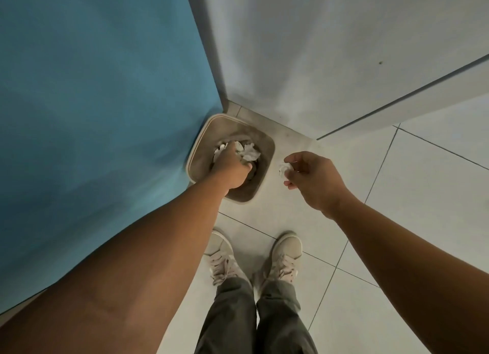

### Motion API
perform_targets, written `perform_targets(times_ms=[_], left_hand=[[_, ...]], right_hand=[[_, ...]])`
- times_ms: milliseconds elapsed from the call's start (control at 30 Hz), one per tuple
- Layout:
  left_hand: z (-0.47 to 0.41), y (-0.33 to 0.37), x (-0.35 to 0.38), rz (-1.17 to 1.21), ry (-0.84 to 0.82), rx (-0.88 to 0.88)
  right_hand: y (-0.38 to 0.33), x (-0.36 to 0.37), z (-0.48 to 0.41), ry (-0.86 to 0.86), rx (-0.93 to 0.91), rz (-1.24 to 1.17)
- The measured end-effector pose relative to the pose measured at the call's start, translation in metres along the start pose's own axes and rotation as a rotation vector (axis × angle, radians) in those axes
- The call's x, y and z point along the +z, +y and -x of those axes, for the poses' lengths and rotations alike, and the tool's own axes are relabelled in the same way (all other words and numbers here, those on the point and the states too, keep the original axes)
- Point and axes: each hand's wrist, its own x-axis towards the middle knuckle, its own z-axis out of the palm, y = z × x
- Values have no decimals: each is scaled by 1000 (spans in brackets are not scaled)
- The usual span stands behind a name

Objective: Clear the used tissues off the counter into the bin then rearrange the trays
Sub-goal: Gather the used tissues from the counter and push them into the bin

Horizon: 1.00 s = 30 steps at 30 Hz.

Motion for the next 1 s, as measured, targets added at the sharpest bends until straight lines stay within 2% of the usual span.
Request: perform_targets(times_ms=[133,400,667,867,1000], left_hand=[[20,6,-18,-11,-34,-13],[44,-12,-47,42,106,-12],[38,-39,-42,73,141,-21],[60,-23,-51,65,126,7],[97,15,-74,-2,176,84]], right_hand=[[-6,10,-4,10,-17,12],[-8,63,-53,-22,-117,168],[14,88,-88,-105,-56,390],[0,65,-58,-120,-77,432],[-39,36,-12,-103,-194,488]])
